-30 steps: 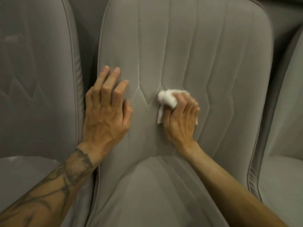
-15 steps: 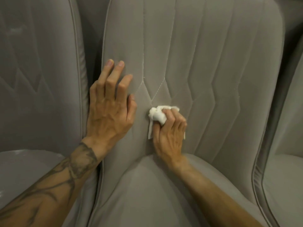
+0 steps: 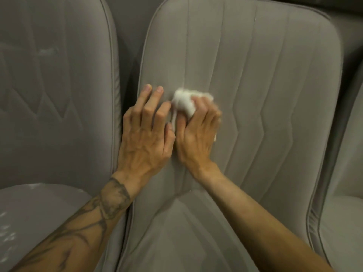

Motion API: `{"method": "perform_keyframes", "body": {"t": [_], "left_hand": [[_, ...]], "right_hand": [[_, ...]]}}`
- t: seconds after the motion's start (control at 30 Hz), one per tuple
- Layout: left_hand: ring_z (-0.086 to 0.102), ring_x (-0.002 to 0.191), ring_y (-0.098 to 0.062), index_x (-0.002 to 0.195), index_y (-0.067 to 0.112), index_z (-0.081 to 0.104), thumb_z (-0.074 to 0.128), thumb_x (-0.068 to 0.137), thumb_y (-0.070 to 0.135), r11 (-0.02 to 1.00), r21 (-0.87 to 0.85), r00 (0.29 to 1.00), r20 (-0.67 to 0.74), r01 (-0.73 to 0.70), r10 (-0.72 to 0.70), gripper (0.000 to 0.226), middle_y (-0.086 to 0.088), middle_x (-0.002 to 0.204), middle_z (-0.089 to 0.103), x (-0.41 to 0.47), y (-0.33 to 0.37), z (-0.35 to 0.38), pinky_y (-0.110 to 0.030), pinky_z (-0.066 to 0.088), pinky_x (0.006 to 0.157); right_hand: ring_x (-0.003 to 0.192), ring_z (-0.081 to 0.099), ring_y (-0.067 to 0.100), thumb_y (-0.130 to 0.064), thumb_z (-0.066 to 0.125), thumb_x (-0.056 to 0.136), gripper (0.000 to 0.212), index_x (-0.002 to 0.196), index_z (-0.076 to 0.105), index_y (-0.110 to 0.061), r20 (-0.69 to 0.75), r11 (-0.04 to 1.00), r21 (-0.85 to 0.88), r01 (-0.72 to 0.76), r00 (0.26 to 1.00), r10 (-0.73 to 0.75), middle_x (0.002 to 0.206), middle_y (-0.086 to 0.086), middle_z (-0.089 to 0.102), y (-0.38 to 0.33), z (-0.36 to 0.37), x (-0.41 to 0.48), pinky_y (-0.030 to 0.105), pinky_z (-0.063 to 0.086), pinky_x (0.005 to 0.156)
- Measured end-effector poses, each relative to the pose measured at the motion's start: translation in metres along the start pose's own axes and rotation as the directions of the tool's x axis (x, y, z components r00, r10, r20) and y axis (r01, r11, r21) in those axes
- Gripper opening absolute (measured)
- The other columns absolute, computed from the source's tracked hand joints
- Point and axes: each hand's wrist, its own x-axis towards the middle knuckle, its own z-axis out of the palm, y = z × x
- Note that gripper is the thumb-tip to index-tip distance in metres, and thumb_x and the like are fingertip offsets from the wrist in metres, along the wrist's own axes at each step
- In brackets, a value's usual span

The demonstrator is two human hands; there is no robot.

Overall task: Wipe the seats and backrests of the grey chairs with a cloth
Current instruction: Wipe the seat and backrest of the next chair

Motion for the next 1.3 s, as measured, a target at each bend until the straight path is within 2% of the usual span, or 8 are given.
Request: {"method": "perform_keyframes", "body": {"t": [0.1, 0.33, 0.53, 0.77, 0.93, 1.07, 1.2, 1.3], "left_hand": [[0.030, 0.156, -0.035, 0.142, 0.003, 0.050, 0.056, 0.100, 0.016, 0.999, -0.033, 1.000, -0.023, 0.003, -0.004, 0.045, -0.019, 0.160, 0.042, 0.001, 0.001, 0.000, -0.046, 0.031, 0.122], [0.041, 0.150, -0.034, 0.143, -0.001, 0.053, 0.058, 0.094, 0.010, 0.999, -0.022, 0.999, 0.016, 0.037, -0.037, 0.050, -0.021, 0.152, 0.052, 0.008, 0.006, -0.016, -0.051, 0.039, 0.119], [0.040, 0.150, -0.034, 0.147, 0.003, 0.047, 0.061, 0.097, 0.029, 0.990, 0.141, 0.994, 0.111, -0.032, 0.017, 0.058, -0.018, 0.155, 0.046, -0.017, -0.022, -0.046, -0.053, 0.019, 0.129], [0.038, 0.154, -0.030, 0.153, 0.006, 0.041, 0.048, 0.105, 0.027, 0.978, 0.199, 0.991, 0.126, -0.057, 0.032, 0.052, -0.016, 0.164, 0.040, -0.034, -0.033, -0.045, -0.050, 0.009, 0.133], [0.038, 0.155, -0.029, 0.153, 0.006, 0.043, 0.050, 0.100, 0.019, 0.988, 0.150, 0.993, 0.118, -0.027, 0.009, 0.055, -0.015, 0.164, 0.041, -0.034, -0.033, -0.045, -0.051, 0.009, 0.133], [0.040, 0.154, -0.031, 0.153, 0.005, 0.045, 0.053, 0.100, 0.017, 0.984, 0.175, 0.992, 0.124, -0.035, 0.014, 0.055, -0.016, 0.164, 0.042, -0.033, -0.030, -0.047, -0.053, 0.011, 0.132], [0.042, 0.153, -0.032, 0.153, 0.005, 0.046, 0.053, 0.102, 0.019, 0.980, 0.195, 0.993, 0.121, -0.041, 0.018, 0.054, -0.017, 0.164, 0.042, -0.033, -0.031, -0.047, -0.052, 0.010, 0.132], [0.041, 0.153, -0.032, 0.154, 0.005, 0.044, 0.051, 0.103, 0.020, 0.980, 0.197, 0.991, 0.130, -0.030, 0.004, 0.054, -0.016, 0.164, 0.041, -0.033, -0.031, -0.046, -0.051, 0.008, 0.132]], "right_hand": [[0.120, 0.050, 0.027, -0.026, 0.058, 0.097, 0.036, 0.126, 0.054, -0.006, 0.144, 0.991, 0.001, 0.135, 0.981, -0.133, 0.128, 0.012, 0.056, 0.003, -0.014, -0.019, 0.037, 0.039, 0.102], [0.108, 0.050, 0.022, -0.027, 0.052, 0.099, 0.030, 0.121, 0.055, -0.008, -0.114, 0.998, 0.050, 0.044, 0.993, -0.038, 0.118, 0.007, 0.055, -0.024, 0.005, 0.092, 0.036, 0.040, 0.097], [0.110, 0.051, 0.026, -0.021, 0.058, 0.097, 0.030, 0.121, 0.056, -0.004, 0.222, 0.981, 0.149, 0.126, 0.962, -0.157, 0.120, 0.011, 0.056, -0.028, -0.018, 0.007, 0.041, 0.042, 0.096], [0.102, 0.044, 0.016, -0.034, 0.051, 0.099, 0.032, 0.119, 0.057, -0.010, -0.083, 0.997, 0.010, 0.075, 0.994, -0.074, 0.114, 0.008, 0.056, -0.046, 0.012, 0.111, 0.020, 0.029, 0.089], [0.109, 0.049, 0.023, -0.028, 0.047, 0.103, 0.030, 0.124, 0.053, -0.006, 0.298, 0.969, 0.228, 0.092, 0.941, -0.159, 0.121, 0.008, 0.051, -0.028, -0.018, -0.043, 0.036, 0.040, 0.099], [0.112, 0.053, 0.026, -0.030, 0.047, 0.102, 0.029, 0.127, 0.051, -0.015, 0.459, 0.982, 0.138, 0.130, 0.870, -0.180, 0.128, 0.005, 0.053, 0.006, -0.043, -0.086, 0.032, 0.036, 0.099], [0.115, 0.047, 0.020, -0.030, 0.046, 0.101, 0.028, 0.124, 0.052, -0.014, 0.267, 0.994, 0.024, -0.106, 0.959, 0.096, 0.127, 0.001, 0.053, 0.007, -0.026, -0.037, 0.028, 0.034, 0.101], [0.113, 0.047, 0.022, -0.030, 0.041, 0.103, 0.032, 0.125, 0.052, -0.010, 0.366, 0.979, 0.069, -0.192, 0.918, 0.154, 0.124, 0.004, 0.052, -0.007, -0.030, -0.076, 0.034, 0.038, 0.103]]}}
